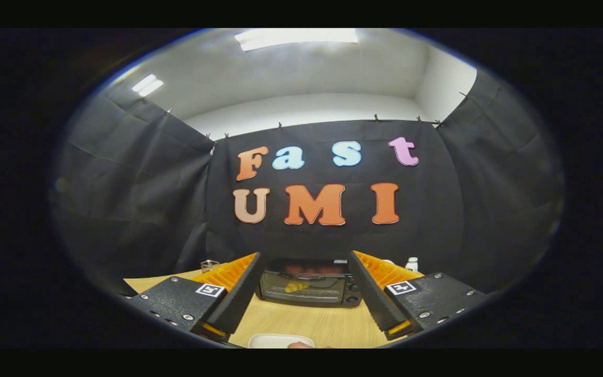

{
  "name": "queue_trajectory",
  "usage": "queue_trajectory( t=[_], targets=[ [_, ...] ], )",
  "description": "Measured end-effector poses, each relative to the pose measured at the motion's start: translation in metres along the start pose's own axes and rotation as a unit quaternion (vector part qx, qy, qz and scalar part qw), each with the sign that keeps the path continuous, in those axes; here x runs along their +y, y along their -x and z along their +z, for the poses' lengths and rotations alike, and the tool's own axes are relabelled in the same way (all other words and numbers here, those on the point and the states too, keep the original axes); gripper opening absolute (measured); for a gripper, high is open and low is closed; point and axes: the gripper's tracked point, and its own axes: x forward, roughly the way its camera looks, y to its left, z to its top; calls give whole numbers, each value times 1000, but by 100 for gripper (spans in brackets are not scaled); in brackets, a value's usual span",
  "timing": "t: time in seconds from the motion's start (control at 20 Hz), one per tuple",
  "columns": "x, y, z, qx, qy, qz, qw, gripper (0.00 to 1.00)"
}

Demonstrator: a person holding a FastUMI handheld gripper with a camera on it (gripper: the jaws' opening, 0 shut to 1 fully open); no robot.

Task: Open the toaster oven, put the food inside, and close the toaster oven door.

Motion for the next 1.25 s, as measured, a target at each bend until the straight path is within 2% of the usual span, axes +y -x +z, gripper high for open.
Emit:
queue_trajectory(
  t=[0.35,0.6,0.95,1.25],
  targets=[
    [3,16,11,1,-18,-9,1000,96],
    [11,27,18,-2,-6,-11,1000,96],
    [13,41,13,2,16,-30,999,97],
    [17,44,5,17,-3,-23,1000,97]
  ],
)
